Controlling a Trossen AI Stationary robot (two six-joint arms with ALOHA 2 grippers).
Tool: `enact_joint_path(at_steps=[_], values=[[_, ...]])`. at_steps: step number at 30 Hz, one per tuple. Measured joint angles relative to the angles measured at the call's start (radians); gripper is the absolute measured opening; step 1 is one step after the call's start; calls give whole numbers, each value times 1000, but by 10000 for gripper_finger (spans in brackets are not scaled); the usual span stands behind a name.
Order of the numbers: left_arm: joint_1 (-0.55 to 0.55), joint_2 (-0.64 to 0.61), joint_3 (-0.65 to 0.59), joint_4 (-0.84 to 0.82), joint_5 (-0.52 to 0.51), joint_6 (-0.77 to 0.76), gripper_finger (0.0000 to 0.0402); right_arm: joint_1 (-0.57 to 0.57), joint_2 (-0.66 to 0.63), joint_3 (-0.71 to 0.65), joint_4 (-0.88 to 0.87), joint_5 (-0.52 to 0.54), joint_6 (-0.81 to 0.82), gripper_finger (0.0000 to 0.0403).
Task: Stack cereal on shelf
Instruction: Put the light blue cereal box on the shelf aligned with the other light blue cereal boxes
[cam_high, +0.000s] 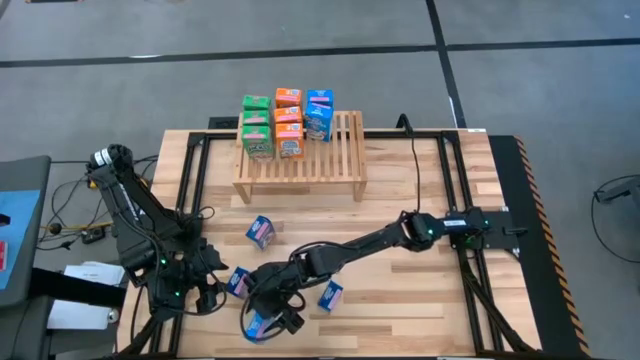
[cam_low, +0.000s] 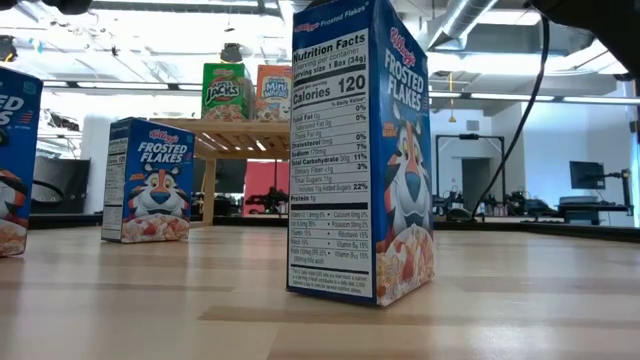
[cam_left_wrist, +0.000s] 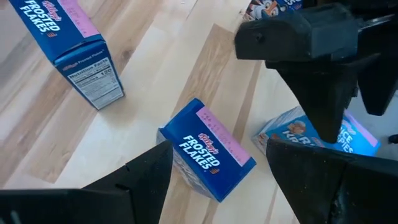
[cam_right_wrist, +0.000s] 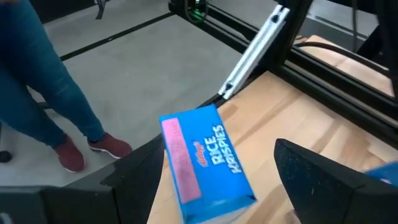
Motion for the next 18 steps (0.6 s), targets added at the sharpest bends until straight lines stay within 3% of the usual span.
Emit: enact_joint_path(at_steps=[18], values=[[0,0,0,-33,0,-1,250,-12,4,-24,33,-30,-12,329]])
